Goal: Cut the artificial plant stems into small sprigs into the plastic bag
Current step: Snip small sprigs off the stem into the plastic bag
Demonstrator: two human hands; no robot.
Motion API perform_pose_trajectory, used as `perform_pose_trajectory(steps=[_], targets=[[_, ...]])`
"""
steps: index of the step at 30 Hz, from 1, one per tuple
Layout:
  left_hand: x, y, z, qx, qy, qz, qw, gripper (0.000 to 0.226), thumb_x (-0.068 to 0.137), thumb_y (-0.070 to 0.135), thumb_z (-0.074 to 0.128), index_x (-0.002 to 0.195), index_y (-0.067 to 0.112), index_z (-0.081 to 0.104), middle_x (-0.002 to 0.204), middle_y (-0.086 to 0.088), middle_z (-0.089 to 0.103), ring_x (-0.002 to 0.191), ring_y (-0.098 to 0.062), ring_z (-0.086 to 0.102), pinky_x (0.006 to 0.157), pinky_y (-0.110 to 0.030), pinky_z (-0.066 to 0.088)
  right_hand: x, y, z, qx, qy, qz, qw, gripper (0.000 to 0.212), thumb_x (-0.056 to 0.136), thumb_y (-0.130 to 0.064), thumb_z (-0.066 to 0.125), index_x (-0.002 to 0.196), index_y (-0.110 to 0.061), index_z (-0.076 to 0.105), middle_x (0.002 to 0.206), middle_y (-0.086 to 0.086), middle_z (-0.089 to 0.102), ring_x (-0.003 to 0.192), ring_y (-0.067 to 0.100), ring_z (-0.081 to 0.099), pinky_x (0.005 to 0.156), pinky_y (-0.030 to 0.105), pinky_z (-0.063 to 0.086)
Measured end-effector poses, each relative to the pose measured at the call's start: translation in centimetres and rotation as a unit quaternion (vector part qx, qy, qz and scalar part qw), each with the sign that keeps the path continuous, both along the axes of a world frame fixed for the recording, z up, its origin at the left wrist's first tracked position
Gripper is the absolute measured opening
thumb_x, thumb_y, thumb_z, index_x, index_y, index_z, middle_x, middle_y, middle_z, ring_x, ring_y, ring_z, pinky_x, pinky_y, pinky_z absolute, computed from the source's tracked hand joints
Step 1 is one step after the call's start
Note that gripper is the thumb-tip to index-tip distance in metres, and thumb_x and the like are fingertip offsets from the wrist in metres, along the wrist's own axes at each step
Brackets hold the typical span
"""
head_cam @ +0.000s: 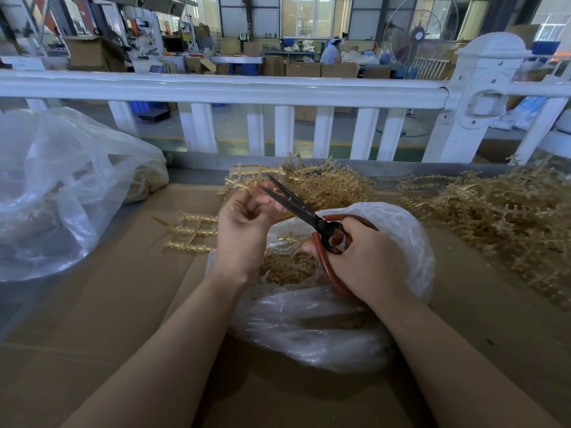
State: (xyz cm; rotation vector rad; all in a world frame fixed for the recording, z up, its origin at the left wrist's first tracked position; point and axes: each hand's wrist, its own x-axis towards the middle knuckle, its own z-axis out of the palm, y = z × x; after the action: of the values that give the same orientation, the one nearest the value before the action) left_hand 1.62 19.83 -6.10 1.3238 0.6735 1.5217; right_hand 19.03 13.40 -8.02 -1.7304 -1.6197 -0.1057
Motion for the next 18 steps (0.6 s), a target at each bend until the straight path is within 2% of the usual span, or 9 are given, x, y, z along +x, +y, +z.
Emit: perform_pose_trajectory(steps=[5,7,11,13,18], targets=[[-0.02,0.08,-0.07,-0.004,-0.01,0.001,1.0,0.019,0.089,-0.014,0.06,0.104,-0.023,0.054,0.082,-0.001,0.072,0.081,-0.01,0.069,0.078,-0.02,0.054,-0.08,-0.1,0.02,-0.003,0.0,-0.003,1.0,0.053,0.075,-0.079,0.061,0.081,-0.027,0.063,0.072,-0.013,0.065,0.068,0.005,0.06,0.065,0.03,0.055],[-0.03,-0.01,-0.03,-0.003,-0.006,0.0,1.0,0.021,0.089,-0.013,0.06,0.106,-0.024,0.053,0.079,0.001,0.072,0.079,-0.009,0.068,0.077,-0.019,0.053,-0.12,-0.1,0.0,-0.007,-0.001,-0.005,1.0,0.053,0.075,-0.08,0.061,0.081,-0.026,0.063,0.072,-0.012,0.065,0.067,0.005,0.061,0.065,0.031,0.055],[-0.13,-0.19,0.11,-0.011,-0.005,-0.002,1.0,0.02,0.089,-0.014,0.059,0.106,-0.023,0.053,0.077,0.003,0.073,0.077,-0.007,0.068,0.075,-0.018,0.053,-0.14,-0.19,0.1,-0.004,0.004,0.007,1.0,0.062,0.073,-0.083,0.055,0.082,-0.022,0.065,0.071,-0.009,0.066,0.067,0.008,0.061,0.066,0.034,0.055],[-0.16,-0.27,0.17,-0.018,-0.01,0.0,1.0,0.02,0.089,-0.014,0.06,0.106,-0.022,0.054,0.08,-0.002,0.072,0.076,-0.008,0.068,0.075,-0.018,0.053,-0.14,-0.21,0.16,-0.005,-0.001,0.002,1.0,0.062,0.073,-0.083,0.054,0.081,-0.022,0.064,0.071,-0.01,0.065,0.067,0.008,0.061,0.066,0.034,0.055],[-0.23,-0.47,0.37,-0.023,-0.006,-0.005,1.0,0.011,0.089,-0.011,0.062,0.099,-0.008,0.063,0.085,-0.008,0.07,0.077,-0.01,0.068,0.075,-0.019,0.053,-0.16,-0.2,0.24,-0.008,0.002,-0.003,1.0,0.065,0.071,-0.086,0.051,0.084,-0.024,0.066,0.071,-0.011,0.066,0.067,0.007,0.061,0.065,0.032,0.056]])
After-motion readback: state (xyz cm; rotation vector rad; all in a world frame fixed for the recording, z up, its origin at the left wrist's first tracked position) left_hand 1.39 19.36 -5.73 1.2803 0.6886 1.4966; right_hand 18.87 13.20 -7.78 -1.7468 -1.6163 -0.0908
